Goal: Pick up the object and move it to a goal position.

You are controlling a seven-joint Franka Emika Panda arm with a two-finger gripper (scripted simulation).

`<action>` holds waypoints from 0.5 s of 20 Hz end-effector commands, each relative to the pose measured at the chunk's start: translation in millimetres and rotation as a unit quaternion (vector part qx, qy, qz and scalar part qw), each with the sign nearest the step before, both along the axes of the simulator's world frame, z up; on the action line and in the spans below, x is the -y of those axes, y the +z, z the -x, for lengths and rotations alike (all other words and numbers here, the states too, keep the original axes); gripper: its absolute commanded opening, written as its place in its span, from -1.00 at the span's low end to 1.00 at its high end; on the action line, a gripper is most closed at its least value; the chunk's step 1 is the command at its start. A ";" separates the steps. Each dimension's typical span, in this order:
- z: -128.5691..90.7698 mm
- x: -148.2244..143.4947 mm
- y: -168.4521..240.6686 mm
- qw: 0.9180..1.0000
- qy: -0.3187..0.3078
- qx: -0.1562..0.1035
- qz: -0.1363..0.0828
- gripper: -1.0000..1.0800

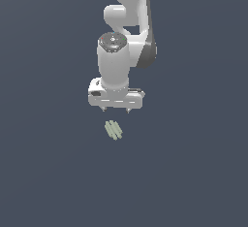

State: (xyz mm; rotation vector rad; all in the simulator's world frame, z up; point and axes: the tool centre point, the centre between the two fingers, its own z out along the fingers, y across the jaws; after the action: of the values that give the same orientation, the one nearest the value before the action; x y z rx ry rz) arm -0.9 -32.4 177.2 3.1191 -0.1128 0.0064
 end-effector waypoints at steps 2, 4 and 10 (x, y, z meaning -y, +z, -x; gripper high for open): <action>0.0 0.1 0.2 1.000 0.000 0.000 0.000 0.92; 0.2 0.8 0.9 1.000 0.000 0.000 -0.001 0.92; 1.0 4.9 5.7 1.000 0.000 -0.002 -0.009 0.92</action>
State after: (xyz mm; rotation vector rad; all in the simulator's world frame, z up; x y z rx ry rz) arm -1.7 -36.5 181.9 3.1340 -0.1122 0.0001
